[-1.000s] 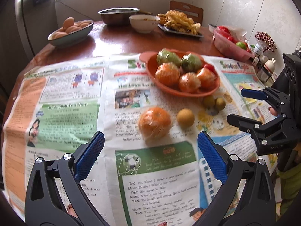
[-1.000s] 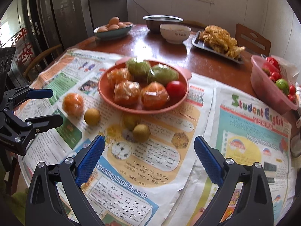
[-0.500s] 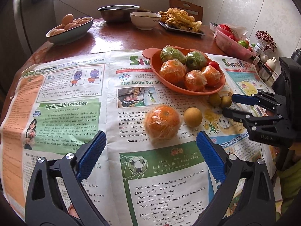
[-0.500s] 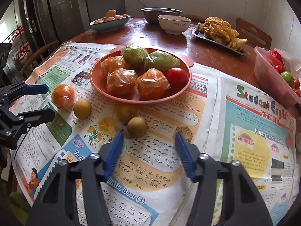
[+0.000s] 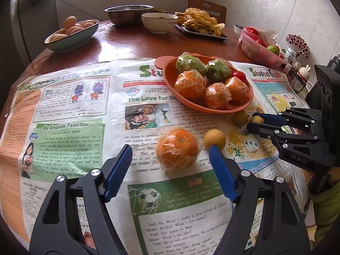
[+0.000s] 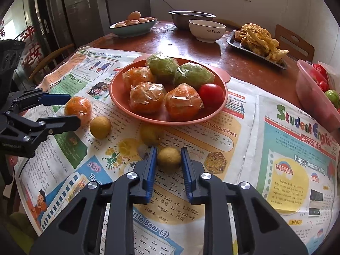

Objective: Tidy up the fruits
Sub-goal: 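Grasp a small brown round fruit with the right tool while the left tool grasps a wrapped orange, then carry the brown fruit with the right tool into the plate while the left tool carries the orange there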

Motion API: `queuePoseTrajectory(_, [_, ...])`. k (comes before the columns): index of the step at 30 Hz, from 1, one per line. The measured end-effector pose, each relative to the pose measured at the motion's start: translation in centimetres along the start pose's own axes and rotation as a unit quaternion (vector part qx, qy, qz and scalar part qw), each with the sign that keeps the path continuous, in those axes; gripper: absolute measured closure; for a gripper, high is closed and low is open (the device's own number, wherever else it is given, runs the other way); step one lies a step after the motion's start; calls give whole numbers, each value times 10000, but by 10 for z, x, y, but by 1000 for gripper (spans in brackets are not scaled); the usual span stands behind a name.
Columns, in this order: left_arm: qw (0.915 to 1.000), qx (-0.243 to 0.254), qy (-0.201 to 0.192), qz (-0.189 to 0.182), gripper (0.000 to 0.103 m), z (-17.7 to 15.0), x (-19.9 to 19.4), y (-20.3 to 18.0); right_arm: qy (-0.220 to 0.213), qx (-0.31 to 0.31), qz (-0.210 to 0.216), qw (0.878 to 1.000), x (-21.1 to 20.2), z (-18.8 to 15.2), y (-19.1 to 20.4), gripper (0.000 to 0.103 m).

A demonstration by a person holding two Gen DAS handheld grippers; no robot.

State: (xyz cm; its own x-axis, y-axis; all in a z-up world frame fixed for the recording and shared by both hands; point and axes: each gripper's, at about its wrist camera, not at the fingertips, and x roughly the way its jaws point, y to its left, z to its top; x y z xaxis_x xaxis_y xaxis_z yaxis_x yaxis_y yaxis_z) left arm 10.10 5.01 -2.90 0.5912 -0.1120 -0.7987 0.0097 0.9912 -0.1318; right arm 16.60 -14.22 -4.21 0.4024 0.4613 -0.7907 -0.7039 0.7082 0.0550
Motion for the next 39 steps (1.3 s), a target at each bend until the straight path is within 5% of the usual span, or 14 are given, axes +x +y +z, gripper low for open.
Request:
queuePoseTrajectory(12, [9999,128,34,-56,65,6,9,-8,-75,194,141,9997,-12,-5,-9,81])
queuePoseTrajectory(39, [9990,320,-208,-224,67,41,-13,-21,-487,212,241,9983,-39,17,-20,81])
